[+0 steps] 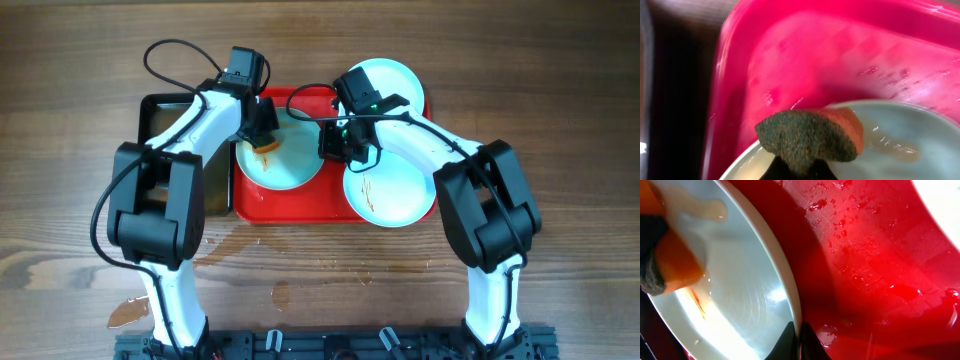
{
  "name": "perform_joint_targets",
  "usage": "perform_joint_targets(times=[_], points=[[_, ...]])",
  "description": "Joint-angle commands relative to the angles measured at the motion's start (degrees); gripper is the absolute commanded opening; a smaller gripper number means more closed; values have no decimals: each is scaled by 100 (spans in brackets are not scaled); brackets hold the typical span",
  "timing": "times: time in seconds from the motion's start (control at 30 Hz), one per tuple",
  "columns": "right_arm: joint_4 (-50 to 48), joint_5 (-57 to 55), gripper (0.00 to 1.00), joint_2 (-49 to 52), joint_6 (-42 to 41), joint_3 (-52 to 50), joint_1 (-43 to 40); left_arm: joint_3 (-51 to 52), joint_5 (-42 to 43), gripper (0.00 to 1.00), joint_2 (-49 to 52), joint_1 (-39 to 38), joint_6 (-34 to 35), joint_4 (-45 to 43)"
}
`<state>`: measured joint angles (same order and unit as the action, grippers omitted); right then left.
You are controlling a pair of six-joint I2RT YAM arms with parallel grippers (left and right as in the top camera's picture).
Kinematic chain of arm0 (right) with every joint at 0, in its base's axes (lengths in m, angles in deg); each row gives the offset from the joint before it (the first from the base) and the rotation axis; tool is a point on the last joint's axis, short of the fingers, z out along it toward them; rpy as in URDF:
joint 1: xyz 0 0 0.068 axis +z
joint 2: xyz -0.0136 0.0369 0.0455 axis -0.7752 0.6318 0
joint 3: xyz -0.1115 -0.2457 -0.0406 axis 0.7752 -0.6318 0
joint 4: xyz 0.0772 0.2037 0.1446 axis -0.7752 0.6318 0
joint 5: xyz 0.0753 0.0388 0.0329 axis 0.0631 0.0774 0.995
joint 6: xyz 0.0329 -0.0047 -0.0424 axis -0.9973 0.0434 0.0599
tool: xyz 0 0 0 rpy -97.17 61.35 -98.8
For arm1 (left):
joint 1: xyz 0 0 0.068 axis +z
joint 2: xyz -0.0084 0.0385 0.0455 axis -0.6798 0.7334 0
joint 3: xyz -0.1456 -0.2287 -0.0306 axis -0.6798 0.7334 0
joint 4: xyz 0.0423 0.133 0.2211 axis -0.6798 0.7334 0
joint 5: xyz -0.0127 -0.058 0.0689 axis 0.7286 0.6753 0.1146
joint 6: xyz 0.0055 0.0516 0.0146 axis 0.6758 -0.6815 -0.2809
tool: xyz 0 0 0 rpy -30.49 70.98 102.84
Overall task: Clean dirty plates on tray and stack at the side
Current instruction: 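Scrub the held plate with the sponge in the left gripper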
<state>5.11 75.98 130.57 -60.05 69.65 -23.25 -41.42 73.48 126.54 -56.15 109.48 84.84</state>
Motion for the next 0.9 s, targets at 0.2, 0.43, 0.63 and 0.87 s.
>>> perform_joint_targets(times=[0.2, 0.43, 0.63, 0.87], points=[[-107, 39, 4, 109, 24, 79, 33, 199, 1108, 4, 195, -704, -87, 1676], [-116, 146, 4, 109, 151, 79, 33, 199, -535, 4, 195, -1128, 413, 579], [-162, 142, 4, 109, -125, 79, 33, 199, -1327, 4, 195, -859, 1895, 1399], [-168, 142, 4, 133, -133, 79, 33, 616, -1443, 4, 195, -1001, 2741, 1390]])
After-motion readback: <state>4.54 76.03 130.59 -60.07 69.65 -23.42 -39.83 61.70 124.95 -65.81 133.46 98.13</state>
